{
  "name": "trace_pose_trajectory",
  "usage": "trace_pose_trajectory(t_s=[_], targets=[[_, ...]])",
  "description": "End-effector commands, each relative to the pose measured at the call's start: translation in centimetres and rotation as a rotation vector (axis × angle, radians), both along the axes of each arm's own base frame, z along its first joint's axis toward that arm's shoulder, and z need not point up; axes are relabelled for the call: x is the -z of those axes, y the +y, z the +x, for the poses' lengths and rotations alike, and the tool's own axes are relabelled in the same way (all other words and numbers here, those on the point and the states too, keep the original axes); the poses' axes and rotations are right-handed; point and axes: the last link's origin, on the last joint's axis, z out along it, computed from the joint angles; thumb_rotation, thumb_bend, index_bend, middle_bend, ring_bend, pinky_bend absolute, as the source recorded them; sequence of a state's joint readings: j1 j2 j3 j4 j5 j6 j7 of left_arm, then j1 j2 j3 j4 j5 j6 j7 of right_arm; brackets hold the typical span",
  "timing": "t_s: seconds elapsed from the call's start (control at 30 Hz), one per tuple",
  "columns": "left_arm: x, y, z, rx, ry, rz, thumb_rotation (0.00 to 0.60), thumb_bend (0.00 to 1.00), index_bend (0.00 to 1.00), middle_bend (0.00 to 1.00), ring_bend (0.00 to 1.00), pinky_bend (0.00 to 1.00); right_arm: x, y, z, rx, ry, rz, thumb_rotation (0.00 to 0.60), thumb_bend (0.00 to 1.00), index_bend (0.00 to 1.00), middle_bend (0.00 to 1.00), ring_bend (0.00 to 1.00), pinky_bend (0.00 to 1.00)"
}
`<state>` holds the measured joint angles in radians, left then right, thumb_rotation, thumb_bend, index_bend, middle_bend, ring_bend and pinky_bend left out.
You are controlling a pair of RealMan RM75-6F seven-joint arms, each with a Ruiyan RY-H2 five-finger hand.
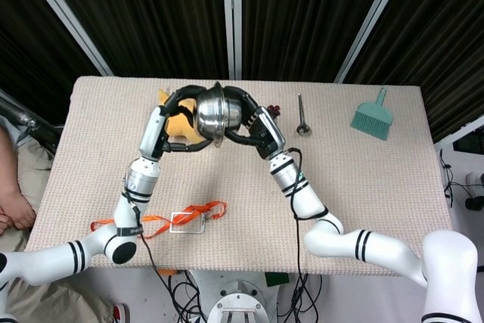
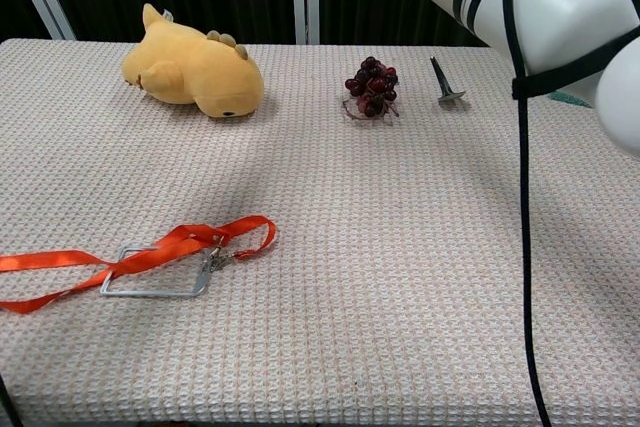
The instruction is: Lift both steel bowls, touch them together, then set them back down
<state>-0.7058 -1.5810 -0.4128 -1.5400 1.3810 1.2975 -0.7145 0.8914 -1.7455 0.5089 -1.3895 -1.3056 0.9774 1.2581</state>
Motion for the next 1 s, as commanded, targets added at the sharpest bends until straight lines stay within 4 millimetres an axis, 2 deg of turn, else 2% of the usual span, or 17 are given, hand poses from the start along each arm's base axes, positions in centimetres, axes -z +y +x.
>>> trace_pose_trajectory(t_s=[0.03,0.13,0.23,0.27,0.37,0.47,0.57,0.67,0.83,0.87,0.93,0.97,1.0], targets=[[-0.3,-0.3,-0.8,-0.016,-0.004,0.006,0.600,0.14,0.65,0.57,0.45,0.62,-0.9,-0.1,-1.7,0.032,0.011,-0.031,0.600,0.49,0.81,0.60,0.50,0.36],[-0.8,-1.0,-3.1,-0.053,0.055,0.029,0.600,0.14,0.65,0.57,0.45,0.62,-2.6,-0.1,-5.5,0.080,0.096,-0.116,0.600,0.49,0.81,0.60,0.50,0.36],[-1.0,-1.8,-6.7,-0.110,0.212,0.023,0.600,0.14,0.65,0.57,0.45,0.62,-4.5,0.6,-10.2,0.102,0.338,-0.249,0.600,0.49,0.81,0.60,0.50,0.36],[-0.9,-2.1,-8.5,-0.134,0.317,0.012,0.600,0.14,0.65,0.57,0.45,0.62,-5.2,1.2,-12.3,0.088,0.498,-0.287,0.600,0.49,0.81,0.60,0.50,0.36],[-0.7,-3.1,-12.6,-0.148,0.626,-0.043,0.600,0.14,0.66,0.57,0.45,0.62,-7.0,3.5,-16.6,0.048,0.869,-0.348,0.600,0.49,0.81,0.60,0.50,0.36],[-0.4,-4.2,-14.9,-0.132,0.856,-0.138,0.600,0.14,0.66,0.57,0.46,0.62,-8.1,6.5,-19.6,0.042,1.117,-0.353,0.600,0.49,0.81,0.60,0.50,0.34],[0.1,-4.6,-15.8,-0.113,1.019,-0.248,0.600,0.14,0.66,0.57,0.46,0.62,-8.4,9.1,-22.0,0.034,1.337,-0.330,0.600,0.49,0.81,0.60,0.50,0.33],[0.3,-4.0,-16.1,-0.099,1.161,-0.230,0.600,0.14,0.66,0.58,0.46,0.62,-7.8,11.2,-23.7,0.023,1.501,-0.276,0.600,0.49,0.80,0.60,0.50,0.33],[0.8,-3.7,-16.6,-0.102,1.292,-0.225,0.600,0.14,0.65,0.57,0.45,0.61,-7.1,12.5,-24.8,0.037,1.609,-0.237,0.600,0.49,0.79,0.60,0.49,0.32],[0.8,-3.7,-16.7,-0.104,1.308,-0.241,0.600,0.14,0.62,0.56,0.45,0.61,-7.0,12.6,-24.8,0.040,1.615,-0.232,0.600,0.49,0.78,0.60,0.49,0.32],[0.9,-3.6,-16.8,-0.118,1.316,-0.274,0.600,0.14,0.49,0.52,0.45,0.60,-6.7,12.7,-25.0,0.040,1.624,-0.218,0.600,0.49,0.74,0.58,0.48,0.31],[0.9,-3.5,-16.9,-0.124,1.320,-0.278,0.600,0.14,0.33,0.45,0.43,0.58,-6.5,12.7,-25.0,0.036,1.627,-0.206,0.600,0.48,0.67,0.52,0.43,0.28],[0.8,-3.4,-16.9,-0.129,1.326,-0.270,0.600,0.14,0.18,0.36,0.39,0.55,-6.3,12.9,-25.0,0.023,1.628,-0.186,0.600,0.45,0.54,0.42,0.33,0.23]])
